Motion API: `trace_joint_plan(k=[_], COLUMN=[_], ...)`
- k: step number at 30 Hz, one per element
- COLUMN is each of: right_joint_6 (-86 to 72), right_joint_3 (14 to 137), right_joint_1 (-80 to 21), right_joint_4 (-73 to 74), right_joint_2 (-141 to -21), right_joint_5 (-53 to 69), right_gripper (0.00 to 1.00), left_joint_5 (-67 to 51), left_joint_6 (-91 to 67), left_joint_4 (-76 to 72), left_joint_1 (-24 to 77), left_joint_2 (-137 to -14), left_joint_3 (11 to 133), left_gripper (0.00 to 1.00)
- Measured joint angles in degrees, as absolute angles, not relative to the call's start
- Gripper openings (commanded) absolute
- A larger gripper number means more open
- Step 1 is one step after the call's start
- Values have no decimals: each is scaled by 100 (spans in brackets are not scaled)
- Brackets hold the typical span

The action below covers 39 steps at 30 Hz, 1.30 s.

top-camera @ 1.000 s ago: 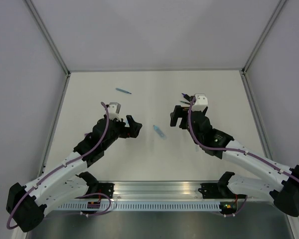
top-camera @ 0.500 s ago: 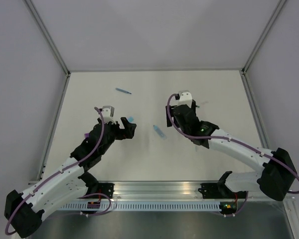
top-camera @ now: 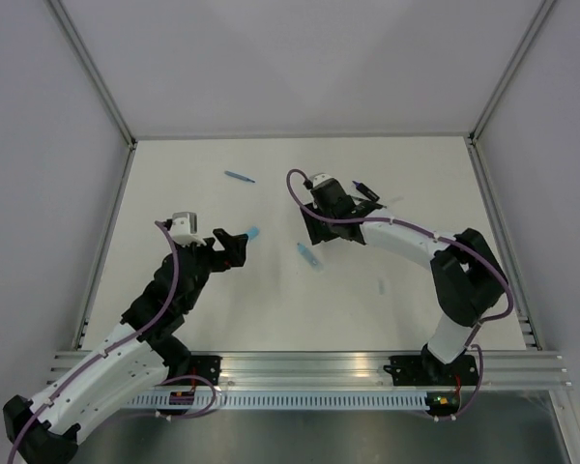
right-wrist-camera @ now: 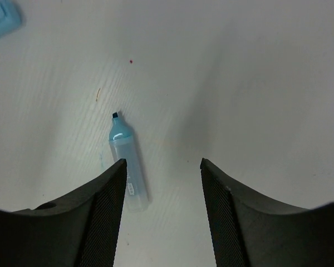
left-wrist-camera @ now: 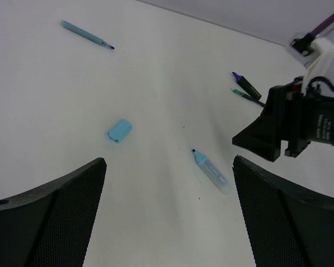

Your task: Insert the pens into the pen caps

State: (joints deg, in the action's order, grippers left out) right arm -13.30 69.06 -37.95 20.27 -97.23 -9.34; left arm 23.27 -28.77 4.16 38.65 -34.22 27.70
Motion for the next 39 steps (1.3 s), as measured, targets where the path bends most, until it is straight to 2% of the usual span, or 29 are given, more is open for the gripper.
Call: trace_joint_plan(k=[6,12,21,27,28,33,39], right_joint_6=[-1203,-1127,-1120,-1120,-1125,-1203,-1321], right_joint_3=[6912,6890,6748,6742,6744,6757,6517], right_joint_1=[-3999,-4073,-4226,-4281,-4281,-4292,-4292], right_joint_4=[2303,2397,2405,2340,2318,2191,2014], right_joint_2=[-10488,-10586,-10691,-10735,-10746,-10768,-10571], right_joint_5=[-408,-204,-261,-445,-473,-604,-777], right_gripper=[59,57,49,40,30,2,0], left_joint_5=[2506,2652,2692,2644,2644,2628,2178], left_joint_6=[-2926,-2963,-2998,-2995,-2998,-3006,-3157], left_joint_4=[421,421,414,285,290,270,161], left_joint_1=[3863,3863,3863,3863,3863,3863,3863], left_joint_2=[-3013,-2777,-2764,-2749,-2755,-2906,-3295], left_joint_3=[2585,2502,2486,2316,2296,2285,2285], left_gripper=[99,99,99,99,99,99,99])
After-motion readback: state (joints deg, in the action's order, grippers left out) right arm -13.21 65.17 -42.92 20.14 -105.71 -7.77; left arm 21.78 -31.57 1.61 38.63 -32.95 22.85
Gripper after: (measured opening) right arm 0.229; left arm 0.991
